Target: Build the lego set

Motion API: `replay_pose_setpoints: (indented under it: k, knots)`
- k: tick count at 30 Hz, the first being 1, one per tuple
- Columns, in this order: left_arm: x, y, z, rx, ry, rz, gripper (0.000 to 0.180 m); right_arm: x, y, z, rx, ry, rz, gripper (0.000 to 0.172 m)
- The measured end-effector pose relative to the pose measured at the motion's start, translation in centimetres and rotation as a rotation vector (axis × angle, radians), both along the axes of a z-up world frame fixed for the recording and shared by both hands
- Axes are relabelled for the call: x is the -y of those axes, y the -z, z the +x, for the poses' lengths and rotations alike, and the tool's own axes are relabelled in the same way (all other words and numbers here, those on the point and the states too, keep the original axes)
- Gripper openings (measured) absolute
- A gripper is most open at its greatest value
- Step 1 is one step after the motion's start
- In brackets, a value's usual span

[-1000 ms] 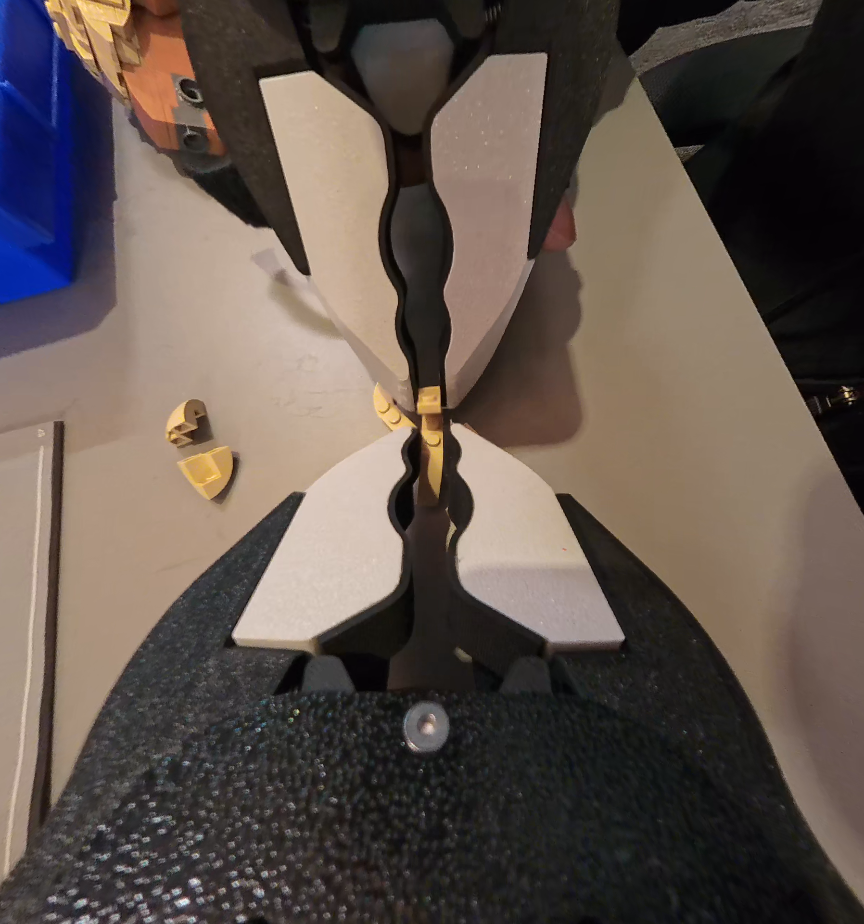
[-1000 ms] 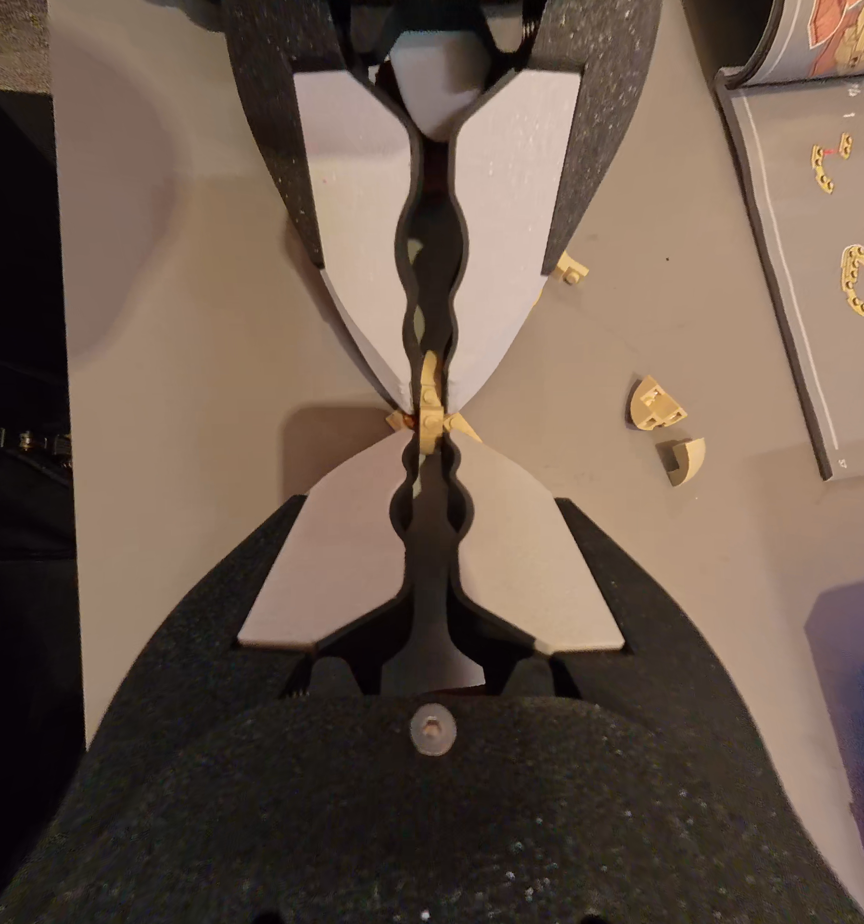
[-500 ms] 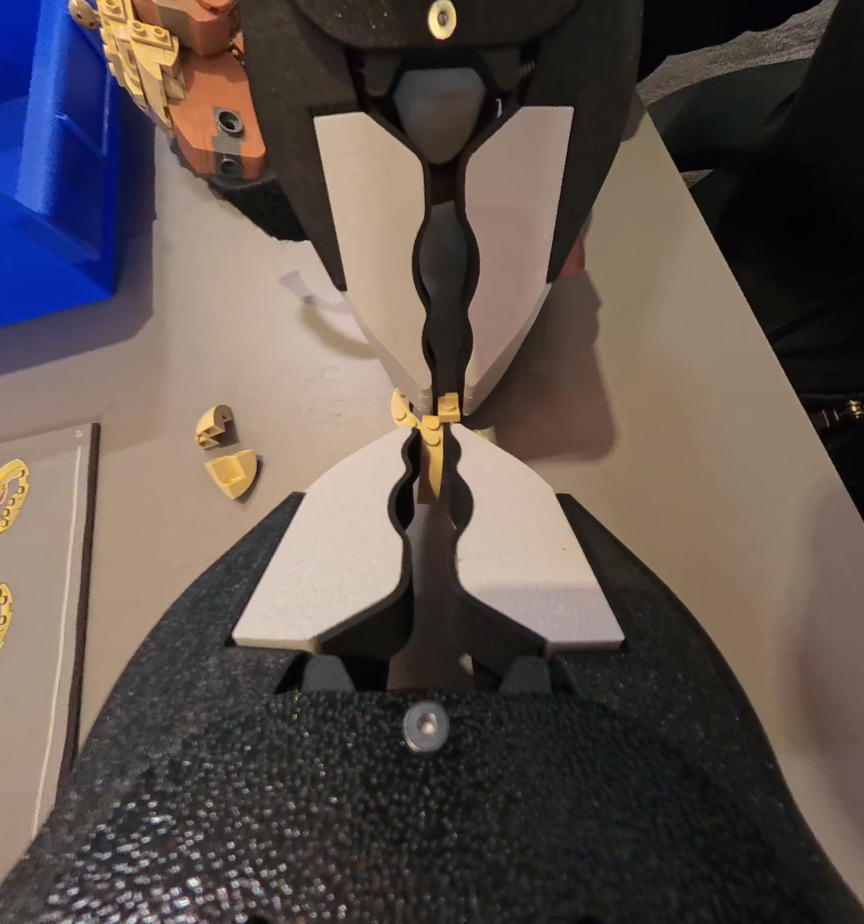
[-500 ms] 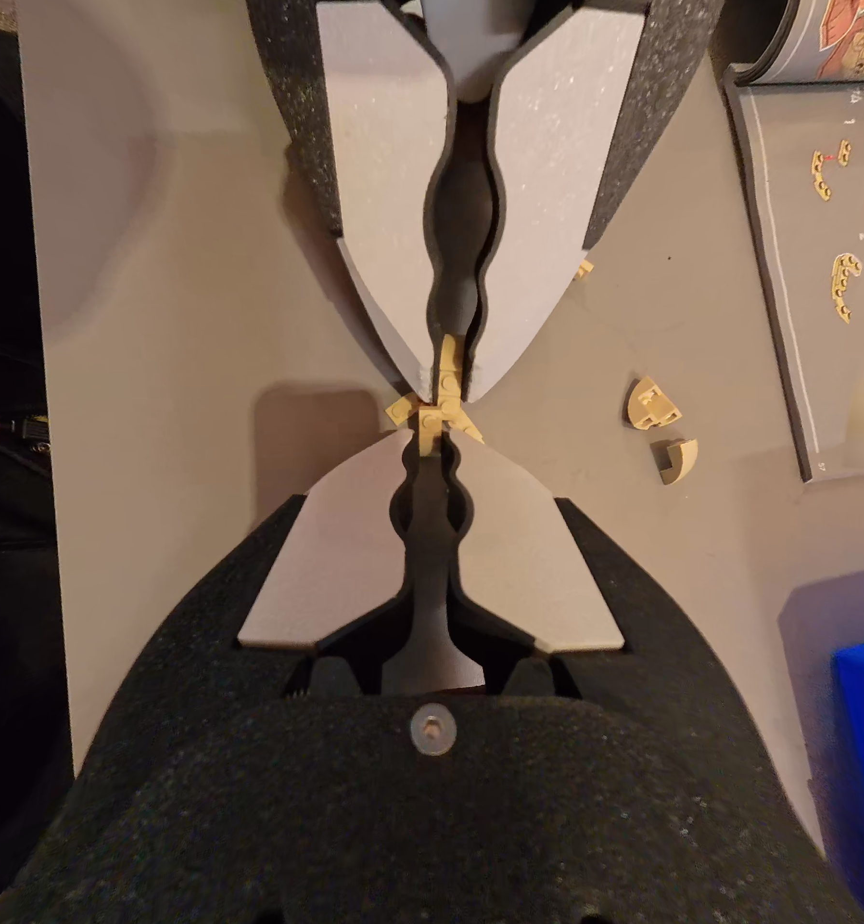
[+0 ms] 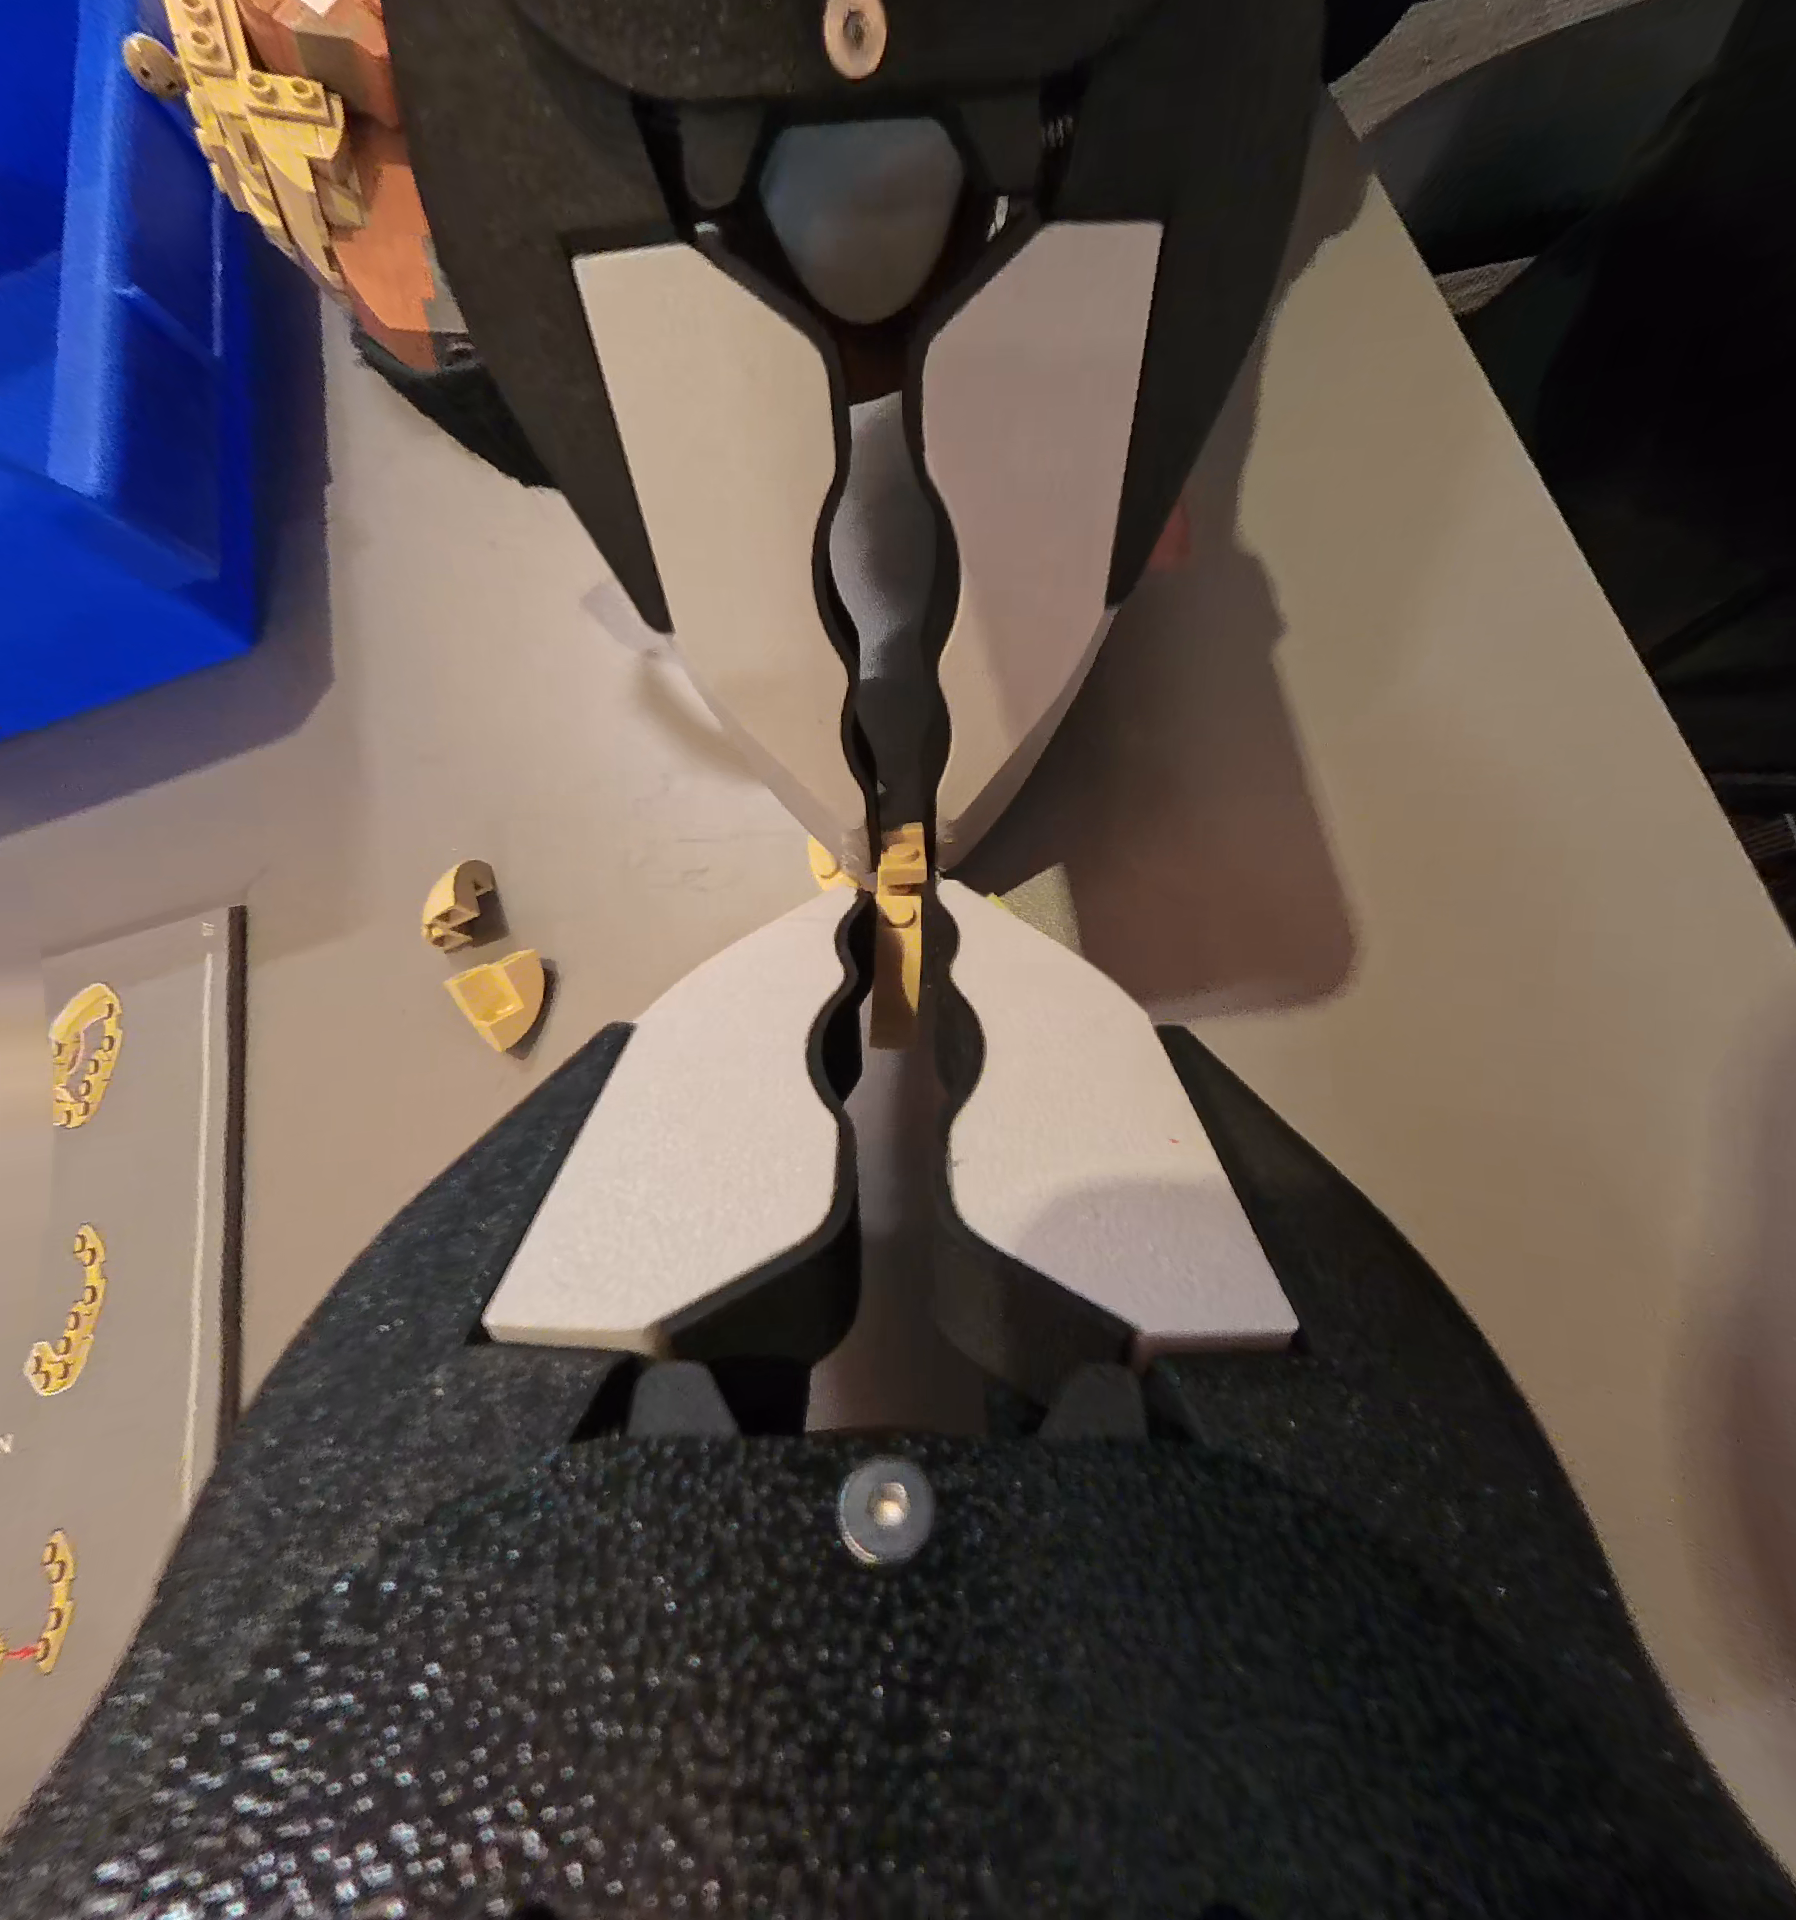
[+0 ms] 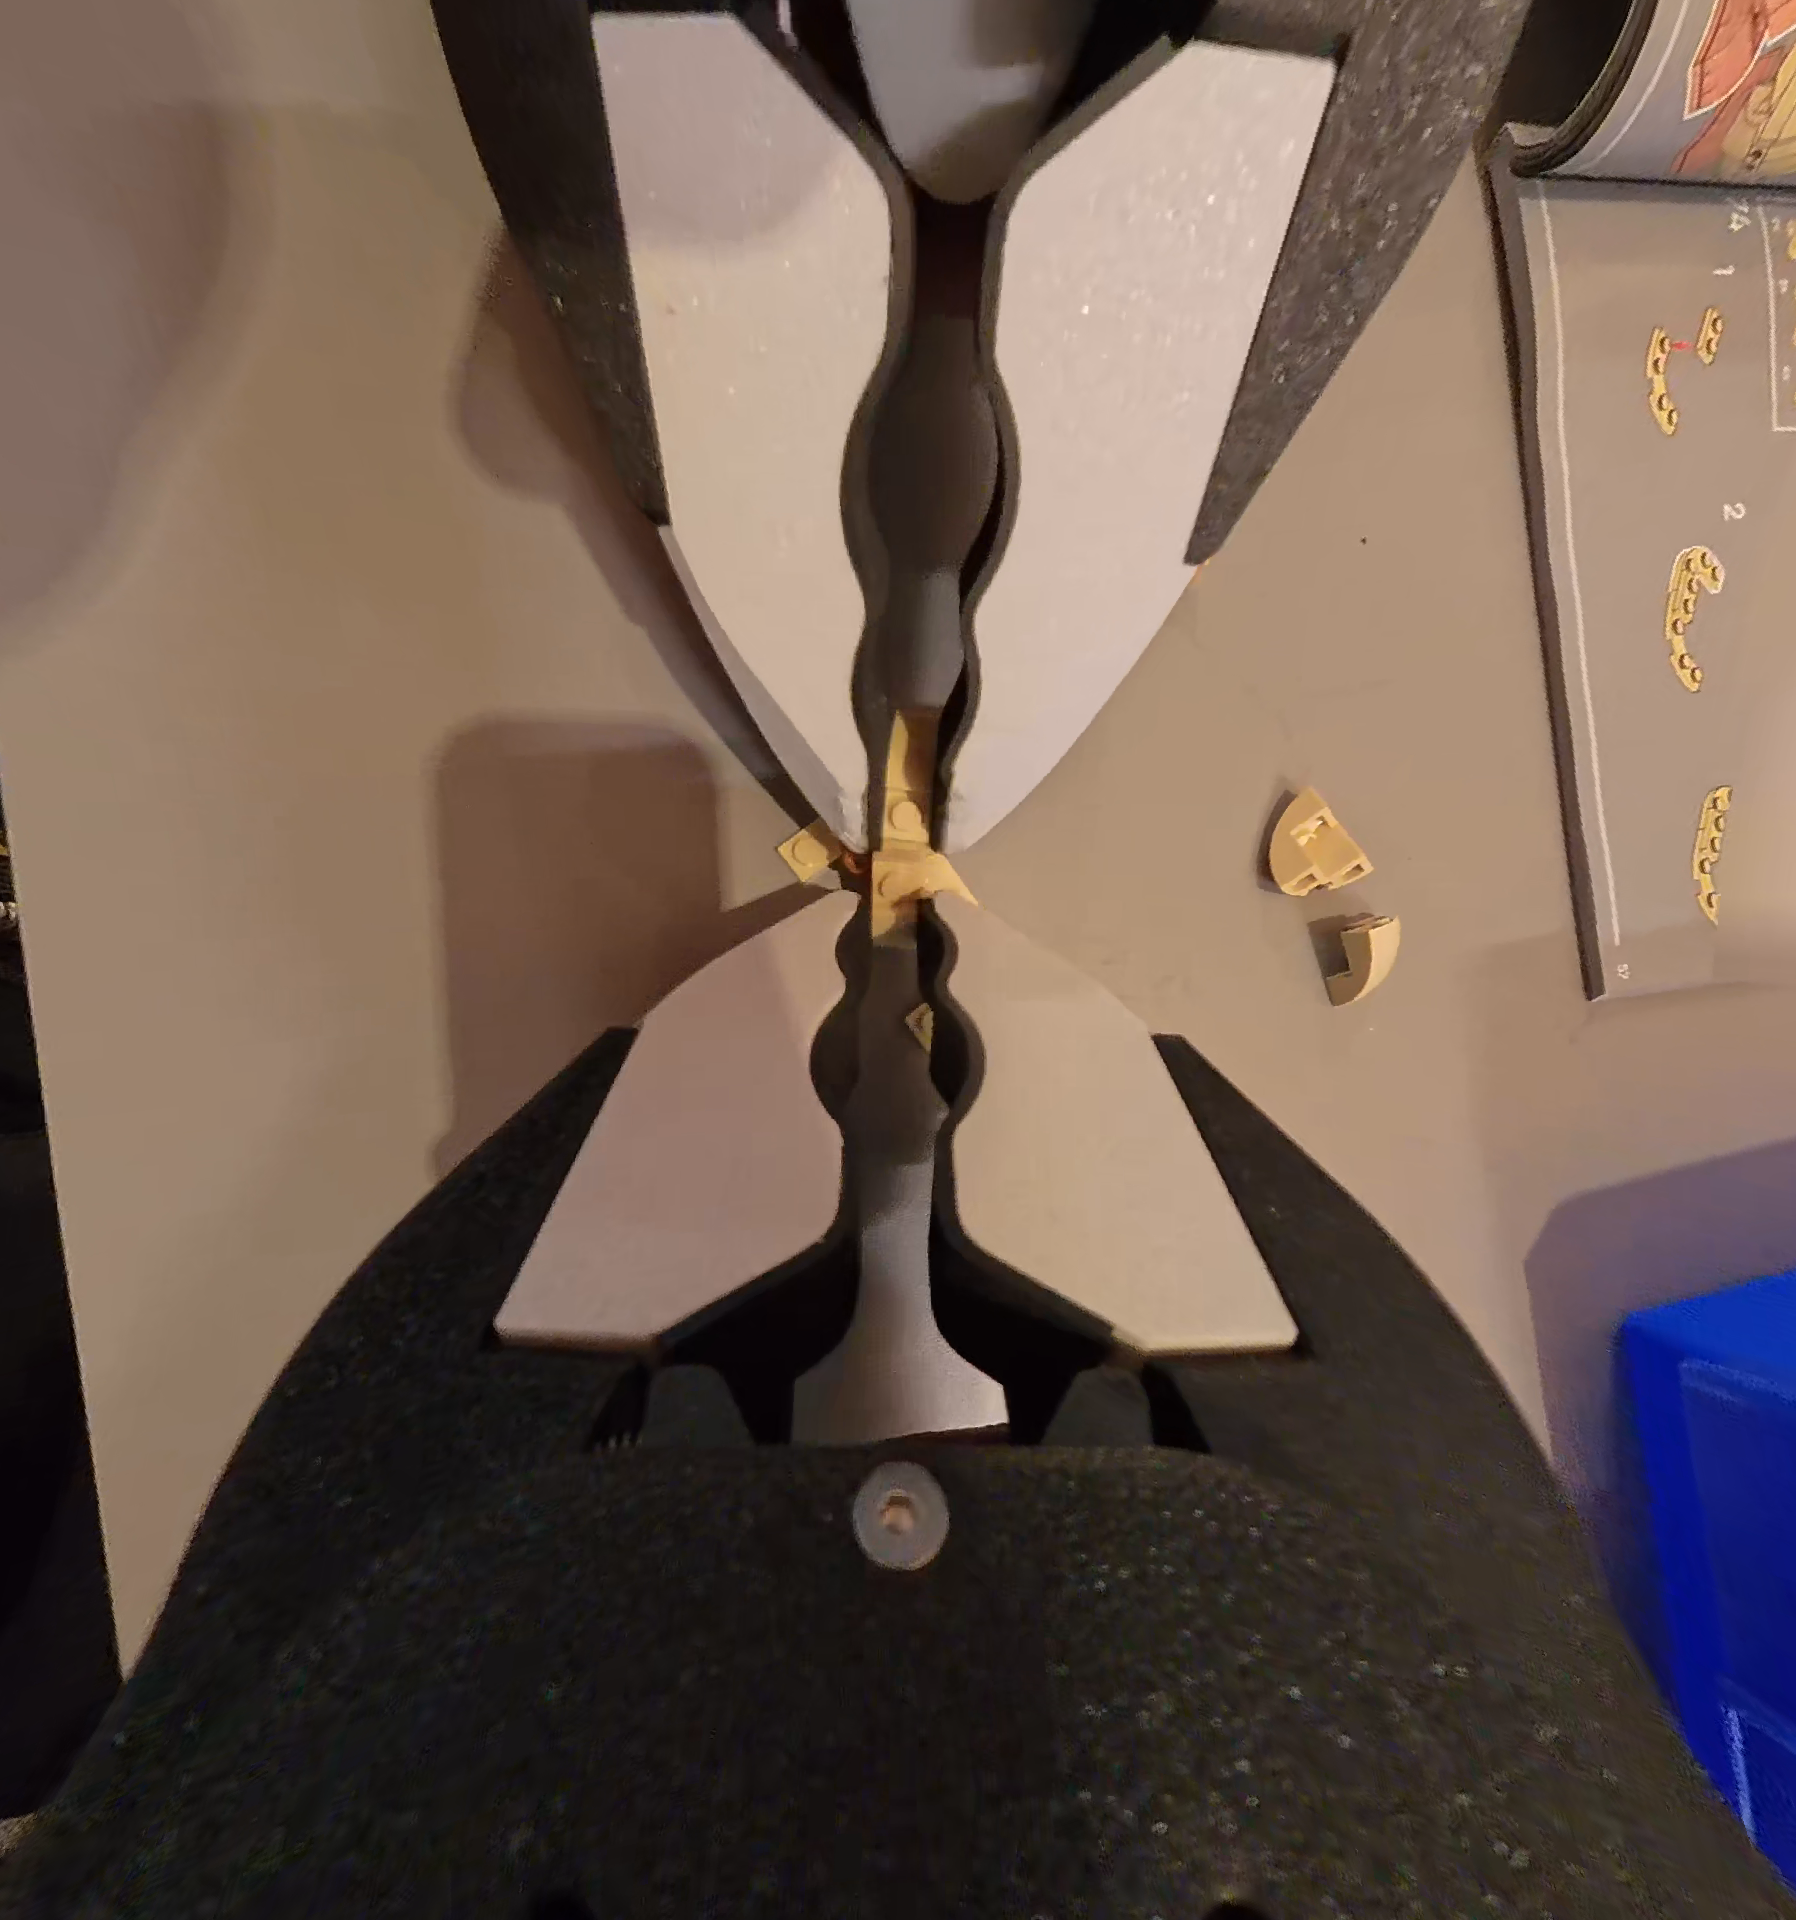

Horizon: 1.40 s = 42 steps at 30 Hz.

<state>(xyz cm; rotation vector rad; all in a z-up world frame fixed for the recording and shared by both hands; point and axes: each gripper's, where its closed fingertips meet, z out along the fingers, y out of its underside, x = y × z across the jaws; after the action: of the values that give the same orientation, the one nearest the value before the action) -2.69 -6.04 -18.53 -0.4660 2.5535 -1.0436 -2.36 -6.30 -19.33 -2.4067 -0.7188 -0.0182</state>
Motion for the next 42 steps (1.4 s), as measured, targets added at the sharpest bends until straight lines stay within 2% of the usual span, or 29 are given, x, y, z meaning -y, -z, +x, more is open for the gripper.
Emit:
replay_pose_setpoints:
  k: [15,26,29,34,38,42]
  knots:
    - [0.1,-0.4,0.0,0.034,0.007,0.007,0.008,-0.1,-0.2,-0.2,-0.088,-0.004,0.026,0.008]
    - [0.1,-0.5,0.0,0.041,0.009,0.007,0.008,0.2,0.3,0.2,-0.062,0.017,0.016,0.016]
    - [0.0,-0.5,0.1,0.047,0.003,0.01,0.008,0.8,-0.1,0.7,-0.077,0.05,0.035,0.021]
    - [0.0,-0.6,0.4,0.077,-0.003,0.024,0.008,2.6,-0.8,1.2,-0.145,0.141,0.075,0.021]
    - [0.2,-0.6,0.8,0.105,0.003,0.04,0.008,3.7,0.3,0.5,-0.195,0.196,0.033,0.019]
    - [0.7,-1.0,1.1,0.133,0.028,0.044,0.008,2.6,0.7,-0.2,-0.216,0.268,0.035,0.019]
